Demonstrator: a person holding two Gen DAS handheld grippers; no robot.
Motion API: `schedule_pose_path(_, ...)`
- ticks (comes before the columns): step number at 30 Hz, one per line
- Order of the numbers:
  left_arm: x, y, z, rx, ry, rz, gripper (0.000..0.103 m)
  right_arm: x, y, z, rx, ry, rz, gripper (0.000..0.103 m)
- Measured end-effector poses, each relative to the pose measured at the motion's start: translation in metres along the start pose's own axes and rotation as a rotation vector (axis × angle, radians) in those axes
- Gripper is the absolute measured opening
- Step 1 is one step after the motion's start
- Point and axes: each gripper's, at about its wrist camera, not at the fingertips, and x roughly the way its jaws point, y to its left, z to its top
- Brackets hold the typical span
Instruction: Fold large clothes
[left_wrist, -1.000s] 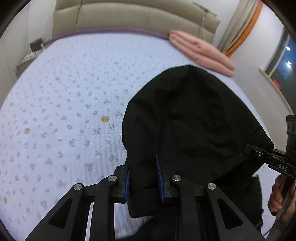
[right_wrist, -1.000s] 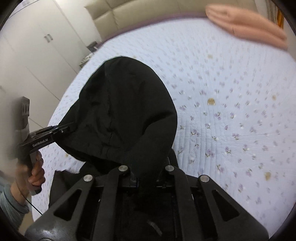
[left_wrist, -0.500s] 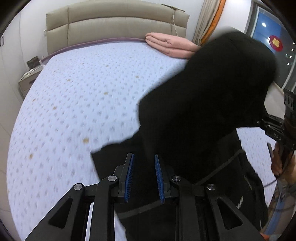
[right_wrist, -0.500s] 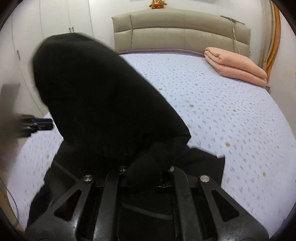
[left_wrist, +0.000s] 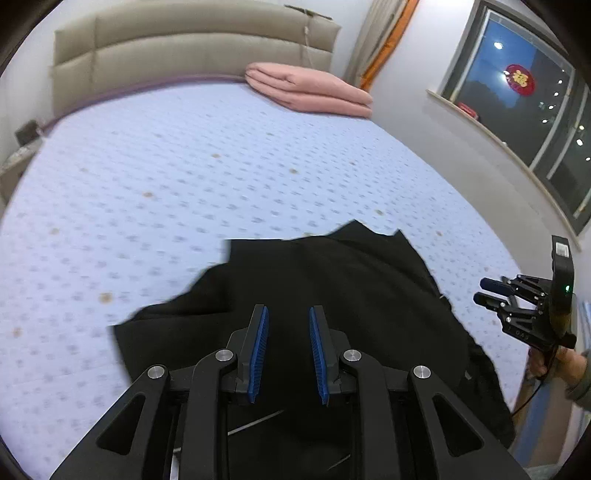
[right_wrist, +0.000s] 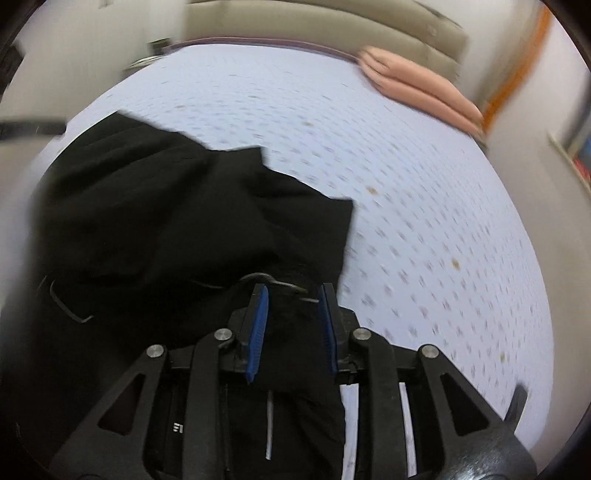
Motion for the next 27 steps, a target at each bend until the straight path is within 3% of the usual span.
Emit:
schedule_pose_path(3,0.019,-0.008,0.0,-0.015,0.024,-0.013,0.023,-0.008,-0.012,0.01,0.101,-0.002,0.073,0.034)
schedule_pose_path(5,0.019,-0.01,-0.002,-0.032,0.019,-0.006,0.023,-0.007,-0.008,0.02,0.138,0.013,0.155,0.05)
schedule_pose_path(6,0.015,-0.006,-0.003,-0.051,0.016,-0.001,0.024,-0.005,-0.005,0.024,0.145,0.021,0.177,0.05)
schedule_pose_path(8,0.003,0.003,-0.006,-0.106,0.006,0.006,0.036,0.008,0.005,0.034,0.172,0.054,0.274,0.053)
schedule_pose_path(10,-0.006,0.015,-0.009,-0.158,-0.01,0.054,0.077,0.027,0.005,0.037,0.243,0.116,0.386,0.054)
schedule_pose_path(12,-0.008,0.031,-0.011,-0.208,-0.023,0.079,0.08,0.043,0.008,0.029,0.332,0.18,0.501,0.054)
schedule_pose_path(13,-0.004,0.04,-0.01,-0.244,0.002,0.059,0.08,0.049,0.008,0.028,0.369,0.2,0.536,0.055)
schedule_pose_path(16,0.021,0.056,-0.011,-0.331,0.068,-0.098,0.08,0.064,0.009,0.025,0.459,0.252,0.605,0.06)
schedule_pose_path(18,0.041,0.059,-0.013,-0.362,0.113,-0.155,0.077,0.071,0.01,0.023,0.513,0.277,0.631,0.063)
schedule_pose_path(20,0.054,0.054,-0.016,-0.367,0.133,-0.184,0.048,0.083,0.009,0.019,0.573,0.313,0.676,0.062)
schedule_pose_path(21,0.053,0.05,-0.017,-0.359,0.132,-0.192,0.027,0.086,0.007,0.02,0.587,0.32,0.696,0.058)
schedule_pose_path(22,0.049,0.046,-0.018,-0.354,0.128,-0.187,0.021,0.09,0.006,0.021,0.597,0.322,0.726,0.035)
schedule_pose_path(23,0.043,0.042,-0.02,-0.349,0.119,-0.179,0.018,0.092,0.006,0.023,0.598,0.323,0.742,0.004)
schedule_pose_path(25,0.021,0.032,-0.027,-0.328,0.078,-0.192,0.01,0.087,0.005,0.033,0.567,0.297,0.739,0.005)
schedule_pose_path(27,-0.01,0.018,-0.041,-0.314,0.023,-0.235,0.009,0.064,0.003,0.044,0.491,0.216,0.691,0.005)
